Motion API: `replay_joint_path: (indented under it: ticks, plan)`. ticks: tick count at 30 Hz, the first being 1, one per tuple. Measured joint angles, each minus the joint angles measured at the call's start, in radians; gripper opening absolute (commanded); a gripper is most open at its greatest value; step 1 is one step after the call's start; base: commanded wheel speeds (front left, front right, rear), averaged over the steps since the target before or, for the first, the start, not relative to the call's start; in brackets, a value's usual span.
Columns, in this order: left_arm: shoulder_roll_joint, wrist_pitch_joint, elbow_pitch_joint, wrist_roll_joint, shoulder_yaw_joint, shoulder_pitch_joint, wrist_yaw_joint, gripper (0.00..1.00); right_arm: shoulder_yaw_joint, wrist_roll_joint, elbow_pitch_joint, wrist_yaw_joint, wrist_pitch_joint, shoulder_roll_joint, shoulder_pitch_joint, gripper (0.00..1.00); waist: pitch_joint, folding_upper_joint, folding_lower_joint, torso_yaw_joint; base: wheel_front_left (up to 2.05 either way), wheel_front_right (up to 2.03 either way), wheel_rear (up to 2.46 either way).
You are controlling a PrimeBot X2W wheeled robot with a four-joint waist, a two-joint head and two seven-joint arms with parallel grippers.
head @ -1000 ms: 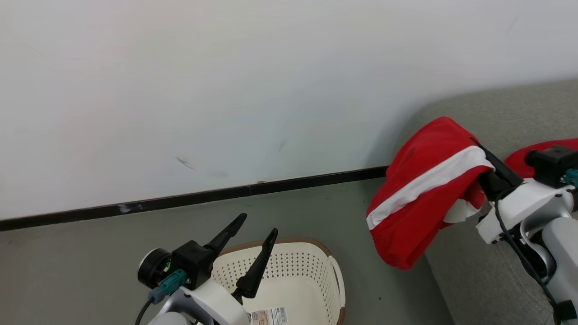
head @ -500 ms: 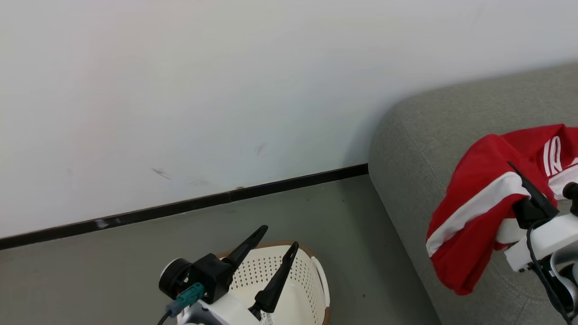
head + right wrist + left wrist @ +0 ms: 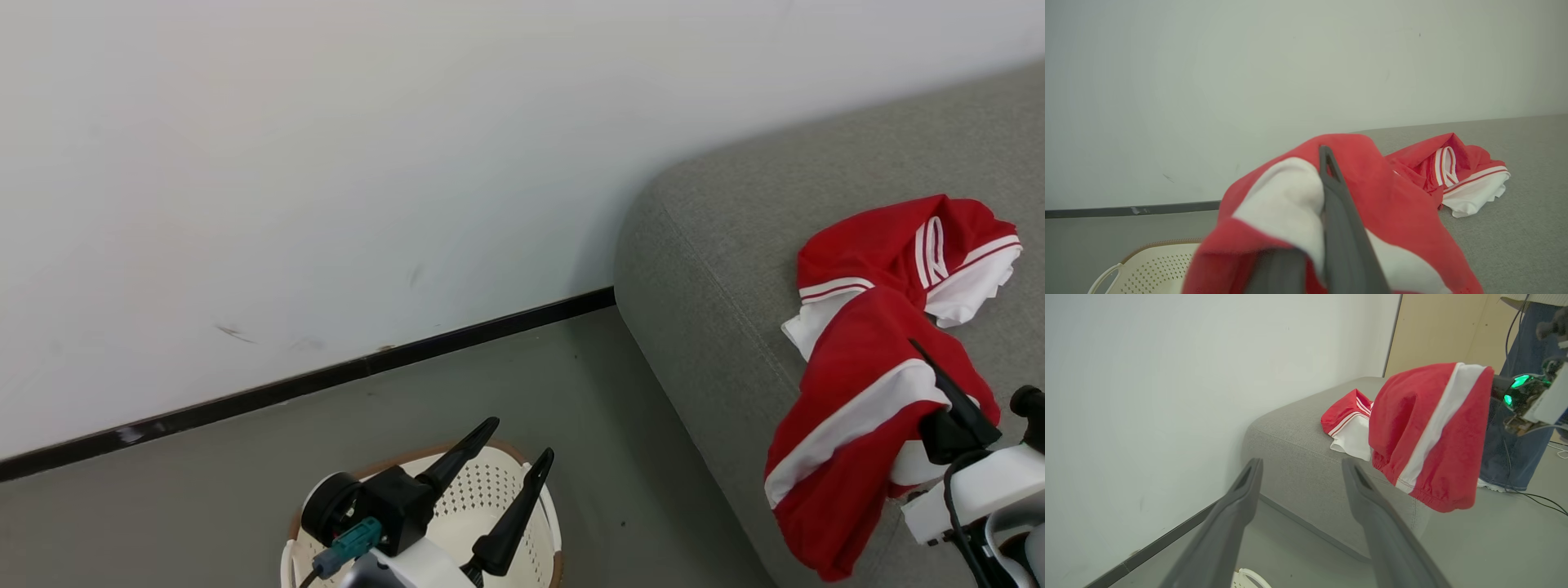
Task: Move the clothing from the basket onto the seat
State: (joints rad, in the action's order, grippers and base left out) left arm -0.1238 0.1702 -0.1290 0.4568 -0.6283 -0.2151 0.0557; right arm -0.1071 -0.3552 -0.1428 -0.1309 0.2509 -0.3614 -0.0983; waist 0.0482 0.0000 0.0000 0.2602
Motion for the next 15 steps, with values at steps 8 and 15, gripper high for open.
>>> replay_joint_path:
  ticks: [8, 15]
  plan:
    - [-0.002, 0.009, -0.001, -0.002, 0.005, 0.000, 0.000, 1.00, -0.003, 0.006, 0.047, 0.000, -0.001, 0.025, 0.014, 0.00, -0.012, 0.0000, 0.0000, 0.044, 0.00, 0.00, 0.00]
    - [-0.015, 0.008, 0.010, -0.013, 0.014, 0.000, -0.010, 1.00, 0.002, 0.006, 0.052, 0.000, -0.026, -0.003, -0.096, 0.00, -0.038, 0.0000, 0.0000, 0.066, 0.00, 0.00, 0.00]
